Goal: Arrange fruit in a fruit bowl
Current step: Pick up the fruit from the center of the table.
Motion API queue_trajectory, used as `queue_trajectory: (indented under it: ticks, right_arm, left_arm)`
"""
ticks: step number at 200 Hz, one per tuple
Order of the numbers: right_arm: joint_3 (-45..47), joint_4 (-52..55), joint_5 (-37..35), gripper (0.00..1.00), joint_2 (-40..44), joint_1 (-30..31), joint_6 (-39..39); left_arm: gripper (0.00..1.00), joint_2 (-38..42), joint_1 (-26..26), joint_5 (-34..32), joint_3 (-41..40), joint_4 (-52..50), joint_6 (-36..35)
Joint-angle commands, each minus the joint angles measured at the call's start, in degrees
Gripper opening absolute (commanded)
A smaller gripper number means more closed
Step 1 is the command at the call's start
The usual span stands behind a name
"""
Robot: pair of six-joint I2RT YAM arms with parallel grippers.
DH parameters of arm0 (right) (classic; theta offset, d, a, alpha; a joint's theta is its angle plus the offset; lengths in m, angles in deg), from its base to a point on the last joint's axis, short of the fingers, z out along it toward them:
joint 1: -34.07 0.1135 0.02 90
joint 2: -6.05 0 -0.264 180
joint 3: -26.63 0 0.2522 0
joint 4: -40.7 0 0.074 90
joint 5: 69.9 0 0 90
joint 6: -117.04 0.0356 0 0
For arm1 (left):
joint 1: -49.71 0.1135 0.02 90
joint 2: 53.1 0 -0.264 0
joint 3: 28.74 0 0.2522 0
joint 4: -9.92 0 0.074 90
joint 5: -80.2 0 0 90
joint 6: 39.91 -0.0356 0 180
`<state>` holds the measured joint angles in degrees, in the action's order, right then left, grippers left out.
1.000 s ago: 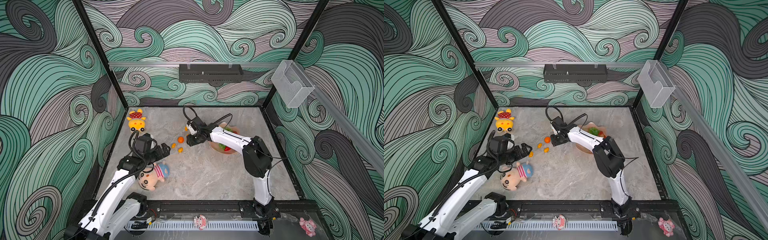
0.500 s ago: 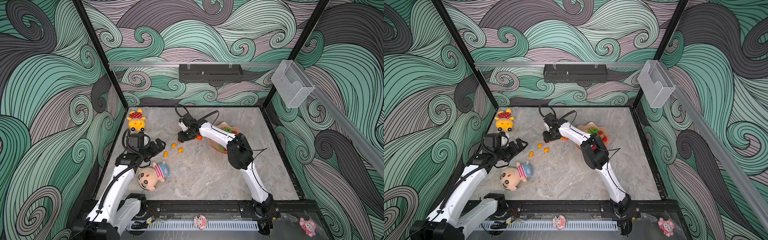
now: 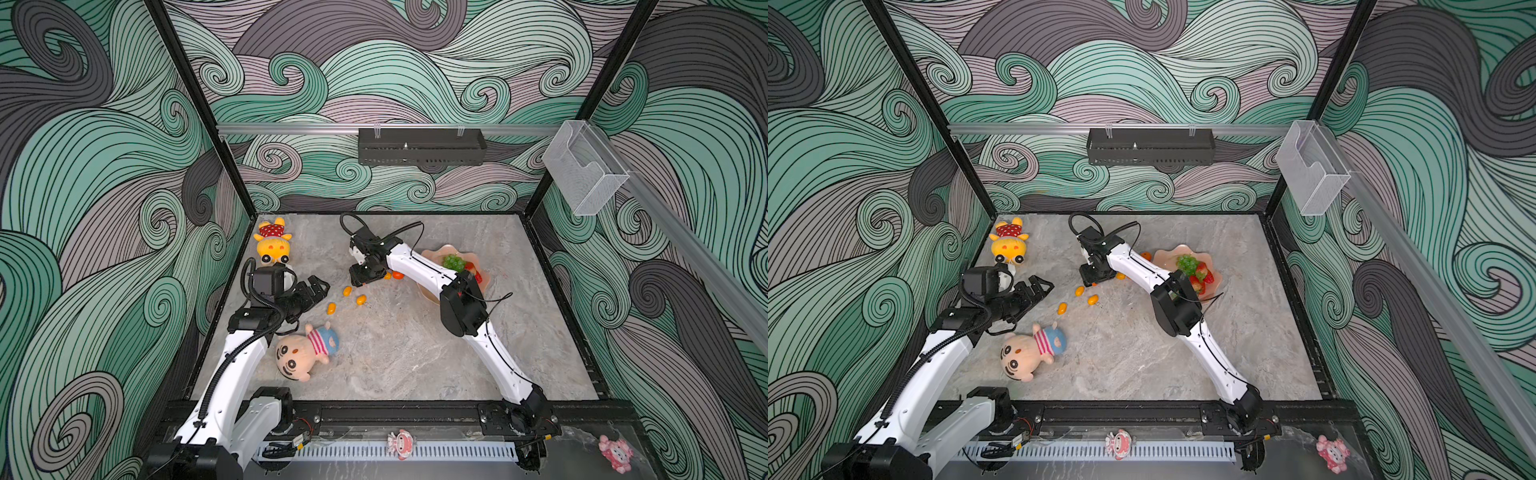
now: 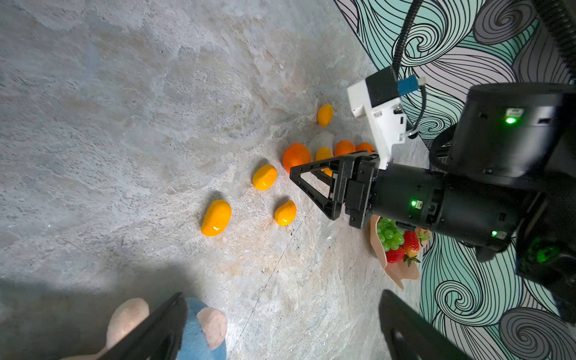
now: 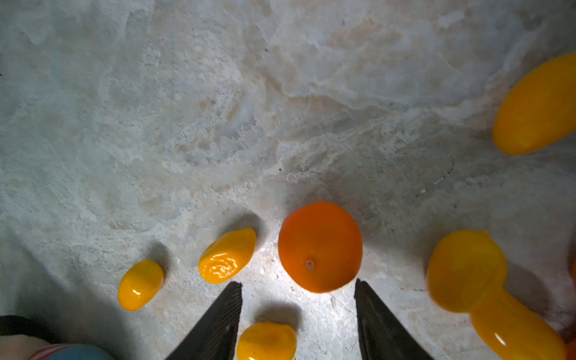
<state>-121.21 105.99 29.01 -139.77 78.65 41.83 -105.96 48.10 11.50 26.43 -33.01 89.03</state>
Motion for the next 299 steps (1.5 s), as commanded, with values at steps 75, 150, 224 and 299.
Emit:
queue_trajectory:
  ticks: [75, 150, 224, 299]
  right_arm:
    - [-8.7, 6.0, -1.8, 0.61, -6.2, 0.2, -1.2]
    - [-10.9, 6.5, -0.7, 0.51, -7.7, 0.2, -1.2]
    - [-8.5, 6.5, -0.4, 0.44, -3.9, 0.2, -1.5]
    - [3.7, 1.4, 0.1, 0.41, 6.6, 0.2, -0.2]
  left_arm:
    - [0.98, 1.2, 0.4, 0.9, 0.2, -0.3, -1.2]
    - [0.99, 1.4, 0.4, 2.9, 0.0, 0.0, -1.1]
    - [0.99, 2.7, 0.4, 4.2, 0.4, -0.1, -1.9]
    - [0.99, 3.3, 0.3, 7.0, -0.6, 1.0, -1.3]
